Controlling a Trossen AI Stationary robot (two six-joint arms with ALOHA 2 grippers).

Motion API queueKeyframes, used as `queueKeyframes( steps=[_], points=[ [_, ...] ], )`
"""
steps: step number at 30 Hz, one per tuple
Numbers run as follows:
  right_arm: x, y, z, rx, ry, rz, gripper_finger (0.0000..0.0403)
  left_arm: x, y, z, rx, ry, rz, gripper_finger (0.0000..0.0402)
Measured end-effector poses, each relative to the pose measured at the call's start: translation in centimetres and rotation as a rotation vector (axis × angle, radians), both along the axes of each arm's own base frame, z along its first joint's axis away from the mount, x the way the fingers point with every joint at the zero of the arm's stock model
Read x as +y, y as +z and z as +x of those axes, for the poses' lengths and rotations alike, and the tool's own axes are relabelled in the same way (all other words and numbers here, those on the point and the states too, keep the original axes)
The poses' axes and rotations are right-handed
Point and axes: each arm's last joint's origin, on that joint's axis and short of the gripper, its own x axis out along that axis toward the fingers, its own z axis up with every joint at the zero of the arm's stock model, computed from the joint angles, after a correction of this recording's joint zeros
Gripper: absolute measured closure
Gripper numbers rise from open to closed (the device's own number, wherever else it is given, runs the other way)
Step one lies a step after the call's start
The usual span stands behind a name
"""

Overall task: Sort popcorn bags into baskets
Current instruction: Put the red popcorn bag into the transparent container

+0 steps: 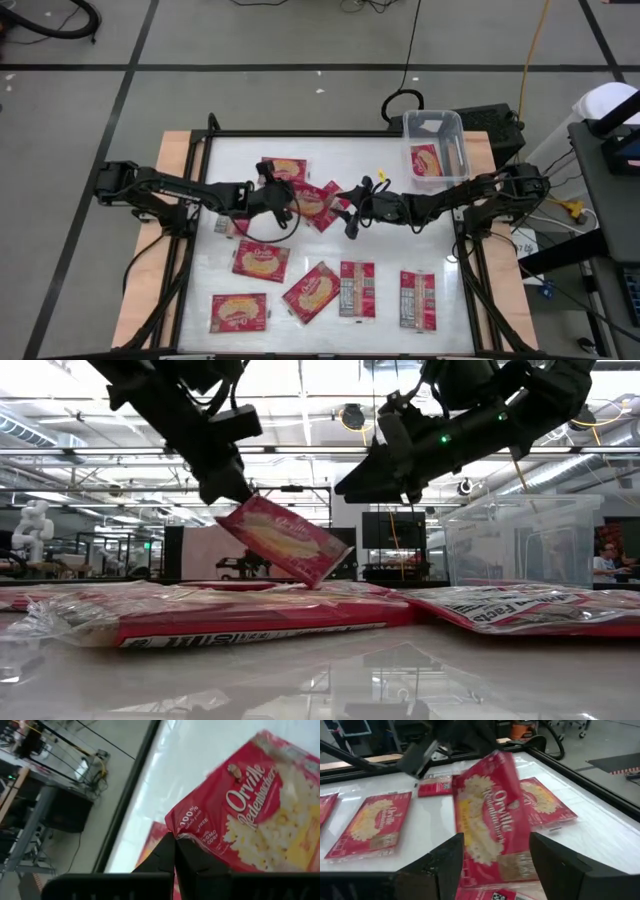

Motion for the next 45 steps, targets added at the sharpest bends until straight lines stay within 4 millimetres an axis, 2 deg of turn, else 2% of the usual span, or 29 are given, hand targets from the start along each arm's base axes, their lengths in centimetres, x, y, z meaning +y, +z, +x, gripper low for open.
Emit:
queueKeyframes(
  steps=[3,6,11,15,20,23,27,33,39,42,45],
  points=[
    [-0.1,-0.2,0.0,0.039,-0.042,-0.018,0.0184,0.4,0.4,0.3,-0.05,0.011,0.01,0.04],
    [-0.4,0.5,0.5,0.052,-0.038,-0.061,0.0184,0.6,0.8,0.6,-0.101,0.026,0.021,0.0401],
    [-1.7,3.3,1.3,0.161,-0.007,-0.141,0.0184,0.7,1.4,1.0,-0.148,0.005,0.056,0.0401],
    [-3.5,5.4,1.9,0.281,0.065,-0.121,0.0182,0.5,2.0,1.3,-0.193,-0.02,0.085,0.0401],
    [-5.8,7.5,2.2,0.327,0.136,-0.13,0.0169,-0.2,2.5,1.6,-0.208,-0.102,0.115,0.0401],
    [-7.0,7.9,2.0,0.316,0.18,-0.091,0.0162,-0.6,2.5,1.7,-0.214,-0.12,0.117,0.0401],
    [-7.9,7.1,2.0,0.31,0.295,0.024,0.0168,-1.2,2.7,1.8,-0.225,-0.143,0.123,0.0401],
    [-8.0,5.5,2.5,0.33,0.386,0.125,0.0233,-1.8,2.9,1.9,-0.246,-0.164,0.123,0.0401],
    [-7.8,5.2,2.7,0.345,0.424,0.088,0.034,-2.3,3.0,1.9,-0.274,-0.175,0.113,0.0395],
    [-7.8,5.5,2.3,0.351,0.432,0.068,0.0386,-2.6,3.2,2.0,-0.312,-0.17,0.09,0.037],
    [-7.7,5.9,1.7,0.391,0.413,0.021,0.0388,-2.9,3.2,2.0,-0.314,-0.175,0.086,0.0323]
  ],
)
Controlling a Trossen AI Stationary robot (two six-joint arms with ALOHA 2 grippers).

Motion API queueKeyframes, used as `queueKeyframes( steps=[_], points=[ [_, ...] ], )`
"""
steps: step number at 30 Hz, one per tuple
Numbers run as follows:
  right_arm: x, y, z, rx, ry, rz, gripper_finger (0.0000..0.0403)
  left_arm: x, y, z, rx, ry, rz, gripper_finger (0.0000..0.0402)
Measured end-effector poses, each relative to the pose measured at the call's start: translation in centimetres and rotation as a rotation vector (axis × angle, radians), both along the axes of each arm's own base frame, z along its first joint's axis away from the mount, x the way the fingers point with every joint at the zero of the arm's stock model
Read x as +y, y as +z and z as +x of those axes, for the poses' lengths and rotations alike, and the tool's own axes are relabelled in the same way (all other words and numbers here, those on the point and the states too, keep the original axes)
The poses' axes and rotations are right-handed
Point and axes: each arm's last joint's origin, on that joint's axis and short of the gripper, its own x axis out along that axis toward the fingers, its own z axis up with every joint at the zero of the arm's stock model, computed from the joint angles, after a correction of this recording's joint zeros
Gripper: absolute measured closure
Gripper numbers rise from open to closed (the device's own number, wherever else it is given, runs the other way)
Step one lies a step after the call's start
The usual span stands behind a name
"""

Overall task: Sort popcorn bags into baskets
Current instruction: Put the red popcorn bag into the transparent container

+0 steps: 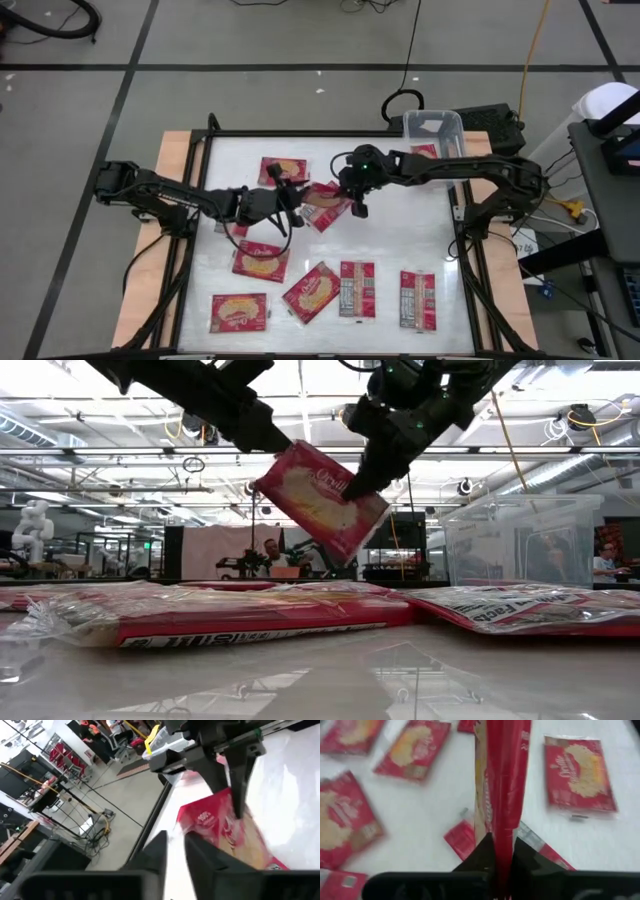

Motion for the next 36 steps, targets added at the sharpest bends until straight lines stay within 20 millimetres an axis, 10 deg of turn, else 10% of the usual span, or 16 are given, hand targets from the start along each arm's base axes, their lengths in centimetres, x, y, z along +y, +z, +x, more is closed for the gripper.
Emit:
queueKeyframes(
  steps=[14,36],
  points=[
    [1.3,3.2,-4.4,0.214,0.018,-0.28,0.0389,0.8,-0.6,0.1,-0.11,0.017,-0.301,0.0082],
    [1.3,3.5,-3.8,0.133,0.332,-0.529,0.0393,-0.2,-5.7,4.4,-0.215,-0.131,-0.414,0.0136]
  ],
)
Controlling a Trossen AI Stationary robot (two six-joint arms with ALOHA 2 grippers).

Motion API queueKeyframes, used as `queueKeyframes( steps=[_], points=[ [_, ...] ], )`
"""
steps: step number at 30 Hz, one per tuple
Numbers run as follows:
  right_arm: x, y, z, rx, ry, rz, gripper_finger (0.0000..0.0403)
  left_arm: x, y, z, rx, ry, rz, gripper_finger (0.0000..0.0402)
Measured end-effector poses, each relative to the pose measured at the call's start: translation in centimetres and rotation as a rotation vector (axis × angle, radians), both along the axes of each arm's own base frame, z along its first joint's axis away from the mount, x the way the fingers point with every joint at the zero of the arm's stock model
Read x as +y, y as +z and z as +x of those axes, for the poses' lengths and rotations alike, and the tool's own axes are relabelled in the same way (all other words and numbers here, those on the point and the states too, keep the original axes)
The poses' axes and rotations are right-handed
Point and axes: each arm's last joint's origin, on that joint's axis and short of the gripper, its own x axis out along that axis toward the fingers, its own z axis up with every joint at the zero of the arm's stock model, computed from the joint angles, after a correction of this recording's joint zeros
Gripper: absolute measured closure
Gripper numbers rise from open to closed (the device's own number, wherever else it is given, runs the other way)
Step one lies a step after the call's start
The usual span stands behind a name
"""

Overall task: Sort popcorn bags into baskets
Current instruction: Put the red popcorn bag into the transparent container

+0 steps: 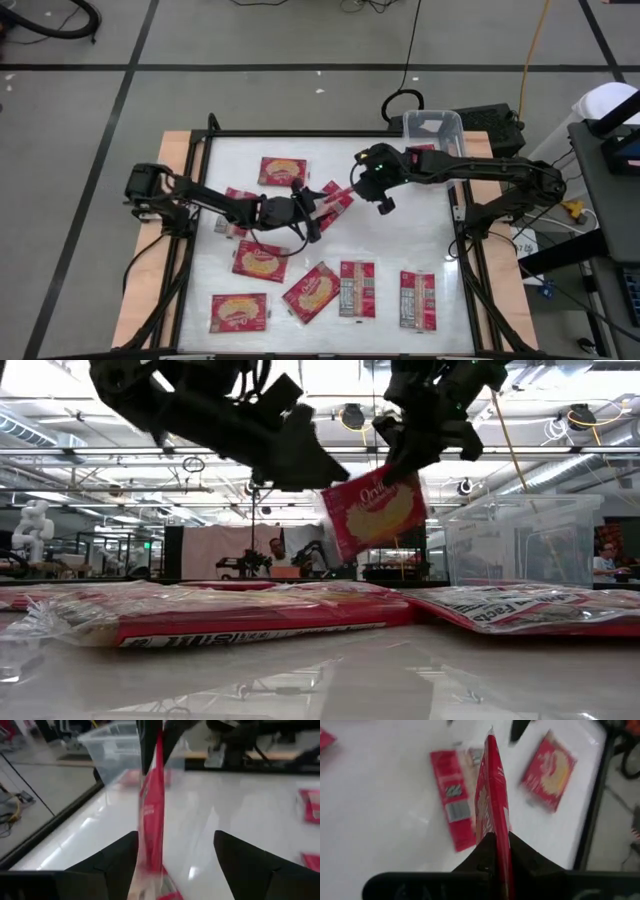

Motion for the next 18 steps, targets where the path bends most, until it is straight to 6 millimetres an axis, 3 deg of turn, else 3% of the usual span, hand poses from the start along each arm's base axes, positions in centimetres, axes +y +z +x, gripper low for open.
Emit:
queueKeyframes(
  steps=[5,8,11,16,18],
  points=[
    [0.1,0.0,0.1,-0.017,0.03,0.036,0.0393,0.6,-2.4,0.7,0.007,0.135,0.026,0.0125],
    [0.1,0.0,0.1,-0.019,0.01,0.058,0.0392,0.7,-2.9,0.9,0.01,0.141,0.044,0.0148],
    [0.1,0.1,0.1,-0.022,0.001,0.065,0.0388,0.6,-3.1,0.9,0.03,0.135,0.055,0.0211],
    [0.1,0.1,0.2,-0.03,-0.045,0.101,0.0385,0.6,-2.8,0.8,0.041,0.115,0.086,0.0366],
    [0.1,0.1,0.1,-0.03,-0.069,0.124,0.0385,0.7,-2.8,0.8,0.039,0.114,0.083,0.0387]
  ],
)
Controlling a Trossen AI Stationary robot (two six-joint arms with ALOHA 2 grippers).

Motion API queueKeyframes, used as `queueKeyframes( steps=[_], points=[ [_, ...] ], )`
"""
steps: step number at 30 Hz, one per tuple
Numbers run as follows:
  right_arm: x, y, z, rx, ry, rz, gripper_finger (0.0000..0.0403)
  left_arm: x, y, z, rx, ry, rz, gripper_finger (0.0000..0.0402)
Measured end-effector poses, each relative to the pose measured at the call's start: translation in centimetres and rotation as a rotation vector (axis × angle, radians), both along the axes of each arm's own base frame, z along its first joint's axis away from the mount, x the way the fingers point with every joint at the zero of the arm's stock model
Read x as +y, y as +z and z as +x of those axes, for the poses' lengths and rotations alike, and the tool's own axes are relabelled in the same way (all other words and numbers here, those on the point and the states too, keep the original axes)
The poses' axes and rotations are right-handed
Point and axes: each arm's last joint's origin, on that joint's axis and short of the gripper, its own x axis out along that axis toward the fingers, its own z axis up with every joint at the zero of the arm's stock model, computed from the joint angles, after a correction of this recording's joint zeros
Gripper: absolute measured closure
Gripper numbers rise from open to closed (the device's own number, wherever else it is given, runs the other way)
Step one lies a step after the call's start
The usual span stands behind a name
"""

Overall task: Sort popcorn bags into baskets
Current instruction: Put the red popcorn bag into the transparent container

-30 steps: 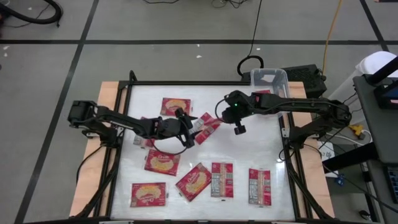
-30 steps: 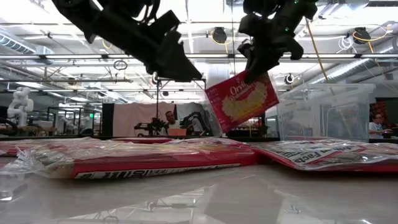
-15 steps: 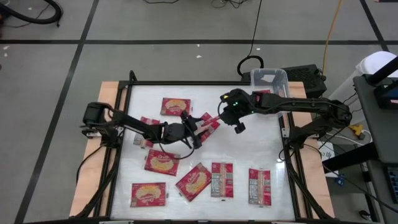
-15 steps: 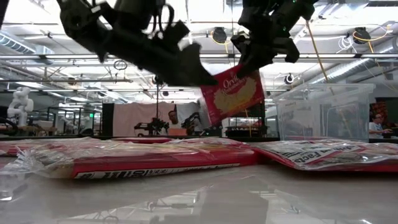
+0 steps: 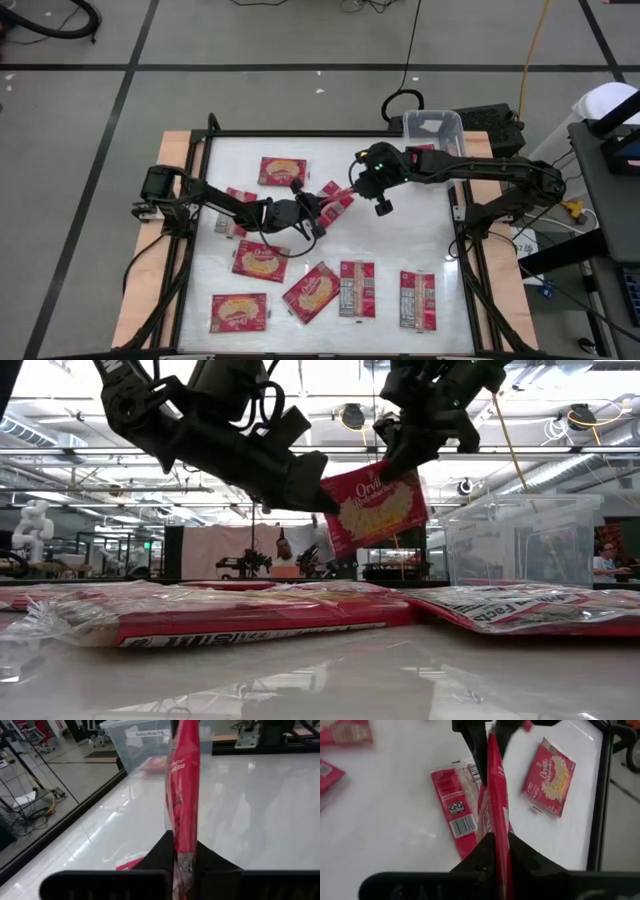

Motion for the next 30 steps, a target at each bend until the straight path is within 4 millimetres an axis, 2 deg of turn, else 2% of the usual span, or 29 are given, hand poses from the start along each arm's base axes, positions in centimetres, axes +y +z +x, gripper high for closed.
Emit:
queueKeyframes(
  steps=[4,7,14,18,22,26,30],
  points=[
    [0.0,0.0,0.0,0.003,-0.128,0.048,0.0382,0.1,-0.1,0.0,0.017,-0.001,0.012,0.0385],
    [-0.1,-0.1,0.0,-0.001,-0.32,0.084,0.0369,0.2,-0.3,-0.1,0.051,0.028,0.029,0.0395],
    [-0.5,0.0,-0.2,-0.08,-0.749,0.229,0.0295,1.5,-1.2,-1.0,0.175,0.189,0.075,0.0397],
    [-0.9,0.3,-0.1,-0.235,-1.077,0.413,0.025,2.9,-1.7,-1.5,0.227,0.304,0.095,0.0398],
    [-0.5,0.0,0.8,-0.356,-1.036,0.518,0.0216,4.5,-1.1,-2.1,0.234,0.417,0.103,0.0399],
    [-0.2,-1.5,1.3,-0.521,-0.973,0.684,0.0192,5.9,0.5,-2.4,0.13,0.495,0.048,0.0399],
    [-0.5,-2.8,0.9,-0.698,-0.974,0.848,0.0182,6.4,1.4,-2.6,0.083,0.503,0.041,0.04]
  ],
)
